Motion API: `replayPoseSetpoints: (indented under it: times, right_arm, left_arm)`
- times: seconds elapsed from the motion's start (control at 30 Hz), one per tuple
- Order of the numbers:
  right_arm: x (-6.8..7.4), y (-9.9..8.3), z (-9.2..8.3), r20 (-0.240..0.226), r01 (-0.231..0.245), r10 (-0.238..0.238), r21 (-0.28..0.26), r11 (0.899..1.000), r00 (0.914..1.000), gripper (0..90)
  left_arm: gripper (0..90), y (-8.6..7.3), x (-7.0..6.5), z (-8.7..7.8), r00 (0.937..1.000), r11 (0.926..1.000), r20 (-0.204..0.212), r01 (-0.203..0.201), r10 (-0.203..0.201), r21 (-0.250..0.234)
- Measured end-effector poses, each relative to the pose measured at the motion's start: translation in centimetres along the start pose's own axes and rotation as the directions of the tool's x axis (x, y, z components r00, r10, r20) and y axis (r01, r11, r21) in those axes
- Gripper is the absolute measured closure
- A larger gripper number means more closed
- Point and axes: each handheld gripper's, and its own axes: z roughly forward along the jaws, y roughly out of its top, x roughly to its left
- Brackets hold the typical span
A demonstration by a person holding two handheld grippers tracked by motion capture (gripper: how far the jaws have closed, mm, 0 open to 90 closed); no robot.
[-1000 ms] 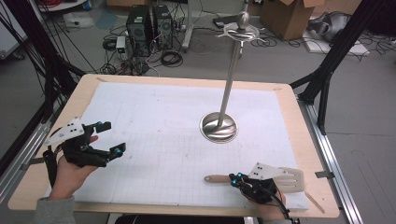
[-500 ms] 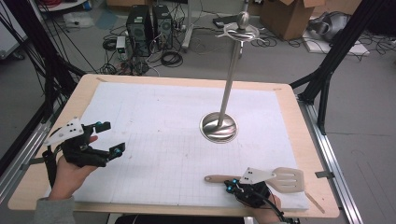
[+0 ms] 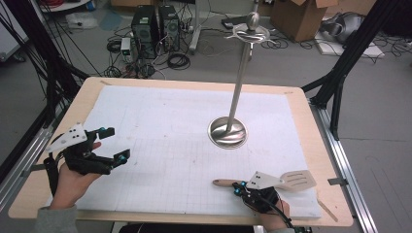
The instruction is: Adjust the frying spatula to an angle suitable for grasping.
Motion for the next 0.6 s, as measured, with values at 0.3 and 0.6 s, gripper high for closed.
replayPoseSetpoints:
  times: [0.3, 0.6]
  right_arm:
    - [0.2, 0.5, 0.7, 0.059, 0.031, -0.032, 0.006, 0.999, 0.9977, 90.0]
    - [-0.2, 1.0, 1.5, 0.084, 0.026, -0.026, 0.003, 1.0, 0.9962, 90.0]
  left_arm:
    - [1.7, -0.1, -0.1, -0.4, 0.9999, 1.0, -0.01, -0.001, 0.001, -0.001]
    - [1.7, -0.2, 0.0, -0.9, 0.9998, 1.0, -0.021, 0.0, 0.0, -0.004]
